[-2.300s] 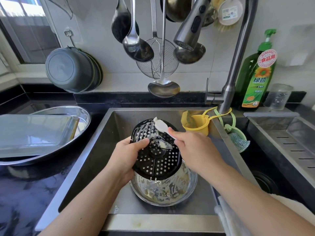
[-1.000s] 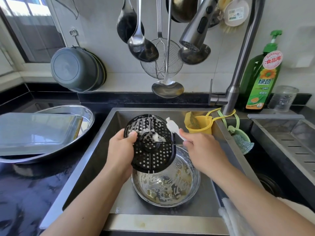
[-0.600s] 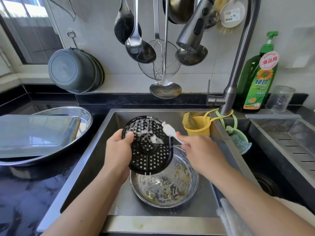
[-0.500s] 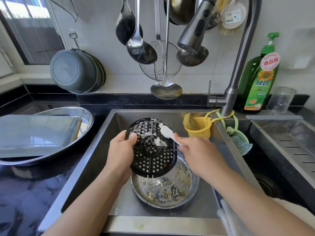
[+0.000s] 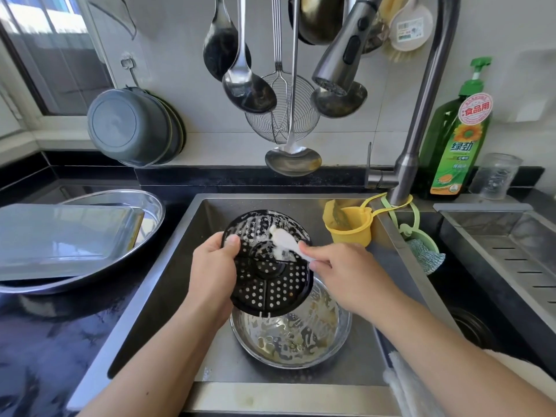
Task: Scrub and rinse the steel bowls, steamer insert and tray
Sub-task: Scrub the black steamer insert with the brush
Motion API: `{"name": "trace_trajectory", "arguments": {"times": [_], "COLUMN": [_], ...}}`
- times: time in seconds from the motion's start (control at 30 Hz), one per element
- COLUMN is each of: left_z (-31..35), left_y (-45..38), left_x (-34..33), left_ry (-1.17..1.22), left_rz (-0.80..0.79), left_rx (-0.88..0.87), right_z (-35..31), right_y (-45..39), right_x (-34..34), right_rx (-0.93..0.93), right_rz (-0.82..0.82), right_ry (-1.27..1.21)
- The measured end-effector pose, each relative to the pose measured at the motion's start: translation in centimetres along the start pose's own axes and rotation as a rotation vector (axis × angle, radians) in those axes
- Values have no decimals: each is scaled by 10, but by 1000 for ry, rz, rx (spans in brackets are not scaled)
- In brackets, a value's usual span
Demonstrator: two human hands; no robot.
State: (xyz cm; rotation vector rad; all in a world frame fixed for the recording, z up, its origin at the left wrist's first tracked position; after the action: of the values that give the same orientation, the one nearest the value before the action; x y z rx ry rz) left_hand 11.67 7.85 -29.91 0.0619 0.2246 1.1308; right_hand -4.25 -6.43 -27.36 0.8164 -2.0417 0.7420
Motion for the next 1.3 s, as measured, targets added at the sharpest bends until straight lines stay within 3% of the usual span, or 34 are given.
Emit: {"name": "trace_trajectory", "arguments": {"times": [0.1,0.27,0.4,0.57,0.7,0.9,1.03,1.23,1.3], "left_z": [-2,-1,2,3,1,-2,2,3,2], "left_y": [4,-2,2,-5,-3,-2,1,-10,-11], "left_x": [-7,2,-3,10,5,2,-2,17,17], "left_ry": [-18,11,0,68,54,46,25,125,126], "left_rz": [-41,-3,-27,53,19,-12,-41,88,91], "left_rx": [4,-2,-33,-31,-30,-13,-38,1,12], "right_z": [6,-9,7,1,14,0,8,11,11], "right_y": [-5,4,-6,4,-2,2,-3,1,1], "right_x": [10,-3,15,2,17,3,20,4,5], "right_rx": [-31,28,-32,-42,-100,-37,-64,-91,-87], "right_rz": [111,-23,129,-35,18,-31,111,-89,-89], "right_ry": [33,-6,55,43,102,4,48,45,53]}}
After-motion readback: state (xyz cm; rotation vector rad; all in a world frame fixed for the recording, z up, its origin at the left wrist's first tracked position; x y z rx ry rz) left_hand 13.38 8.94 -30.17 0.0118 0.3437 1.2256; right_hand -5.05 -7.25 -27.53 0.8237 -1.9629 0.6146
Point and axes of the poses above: each hand's wrist, its own y-axis away from the middle knuckle, its own x-axis out of the back of the hand, z = x × y, the point moved 6 cm from there along -y, towards the middle knuckle, and after that the axes turned 4 degrees about z, right-handed, at the moved point
